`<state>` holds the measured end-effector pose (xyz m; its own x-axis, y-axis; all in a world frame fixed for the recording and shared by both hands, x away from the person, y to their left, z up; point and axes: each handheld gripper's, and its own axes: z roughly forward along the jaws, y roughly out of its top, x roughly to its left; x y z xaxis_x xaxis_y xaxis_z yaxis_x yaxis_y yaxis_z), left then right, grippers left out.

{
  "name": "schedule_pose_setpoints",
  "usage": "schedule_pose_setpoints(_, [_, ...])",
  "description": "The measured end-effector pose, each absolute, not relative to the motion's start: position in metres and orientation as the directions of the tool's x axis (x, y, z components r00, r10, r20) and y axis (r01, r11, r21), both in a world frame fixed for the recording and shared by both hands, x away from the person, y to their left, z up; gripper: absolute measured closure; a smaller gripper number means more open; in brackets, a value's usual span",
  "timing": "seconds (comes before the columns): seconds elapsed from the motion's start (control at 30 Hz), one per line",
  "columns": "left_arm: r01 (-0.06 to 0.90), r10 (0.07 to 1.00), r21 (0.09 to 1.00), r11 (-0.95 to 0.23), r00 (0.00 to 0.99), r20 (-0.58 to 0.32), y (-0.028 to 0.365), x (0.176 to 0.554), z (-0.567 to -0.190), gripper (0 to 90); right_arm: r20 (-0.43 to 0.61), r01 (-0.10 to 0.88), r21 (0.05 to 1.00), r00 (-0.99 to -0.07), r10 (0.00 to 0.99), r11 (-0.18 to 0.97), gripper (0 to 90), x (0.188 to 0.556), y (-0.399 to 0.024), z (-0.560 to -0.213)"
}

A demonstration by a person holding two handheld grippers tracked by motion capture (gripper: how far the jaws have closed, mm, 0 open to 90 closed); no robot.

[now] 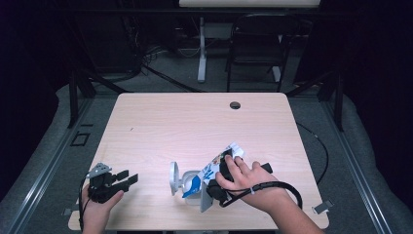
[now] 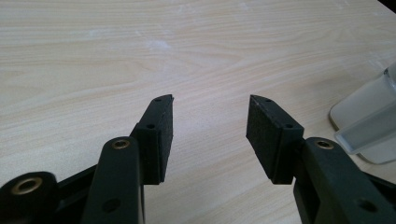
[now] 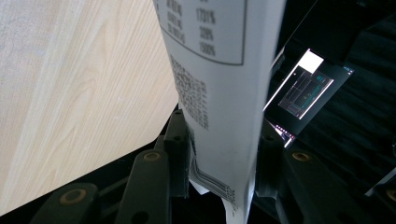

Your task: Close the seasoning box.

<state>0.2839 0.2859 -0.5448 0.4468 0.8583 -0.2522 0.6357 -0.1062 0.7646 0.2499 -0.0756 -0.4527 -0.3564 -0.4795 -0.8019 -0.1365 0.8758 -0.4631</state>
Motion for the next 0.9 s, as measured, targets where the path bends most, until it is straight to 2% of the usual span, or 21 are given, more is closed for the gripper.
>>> schedule_pose_setpoints(0.9, [0.64, 0.859, 0.76, -0.111, 0.447, -0.251, 0.2863, 0.2839, -0.5443, 51.4, -0.8, -0.136, -0.467, -0.355, -0.483, 0.873, 65.0, 0.248, -0.0763, -0.4533])
